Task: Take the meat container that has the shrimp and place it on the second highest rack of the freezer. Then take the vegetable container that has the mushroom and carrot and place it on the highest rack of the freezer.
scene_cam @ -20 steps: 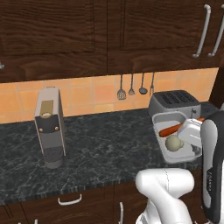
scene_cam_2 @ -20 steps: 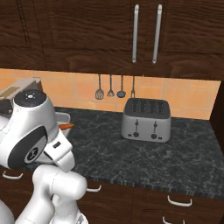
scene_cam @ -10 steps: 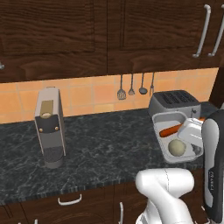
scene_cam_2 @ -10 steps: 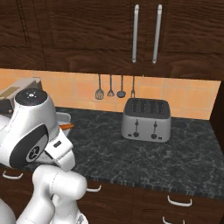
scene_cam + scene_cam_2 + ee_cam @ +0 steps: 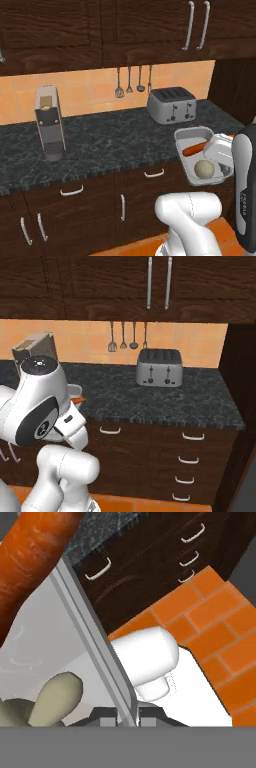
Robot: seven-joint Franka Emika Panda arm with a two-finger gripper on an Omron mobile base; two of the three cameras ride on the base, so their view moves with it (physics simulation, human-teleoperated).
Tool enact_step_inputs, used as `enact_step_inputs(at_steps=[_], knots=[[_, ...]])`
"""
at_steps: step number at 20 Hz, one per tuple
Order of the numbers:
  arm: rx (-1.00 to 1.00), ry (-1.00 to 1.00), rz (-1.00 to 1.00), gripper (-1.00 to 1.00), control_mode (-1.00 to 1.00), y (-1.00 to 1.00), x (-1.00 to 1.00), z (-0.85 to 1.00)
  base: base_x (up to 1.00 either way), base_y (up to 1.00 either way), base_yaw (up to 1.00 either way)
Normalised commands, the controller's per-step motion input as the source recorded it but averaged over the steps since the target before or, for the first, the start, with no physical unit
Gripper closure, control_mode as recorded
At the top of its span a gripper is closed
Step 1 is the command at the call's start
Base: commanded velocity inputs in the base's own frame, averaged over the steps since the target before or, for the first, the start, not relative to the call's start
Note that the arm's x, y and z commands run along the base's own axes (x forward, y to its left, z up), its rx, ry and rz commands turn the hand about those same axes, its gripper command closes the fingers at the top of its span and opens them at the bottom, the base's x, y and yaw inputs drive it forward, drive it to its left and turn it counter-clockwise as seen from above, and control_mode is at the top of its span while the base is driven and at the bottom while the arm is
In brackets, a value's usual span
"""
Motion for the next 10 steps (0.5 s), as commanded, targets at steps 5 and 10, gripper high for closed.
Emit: enact_step_inputs(at_steps=[5,10], knots=[[0.00,0.00,0.00,1.00,1.00,0.00,0.00,0.00,-0.56,0.16,-0.76],[0.00,0.00,0.00,1.00,1.00,0.00,0.00,0.00,-0.23,0.00,-0.69]])
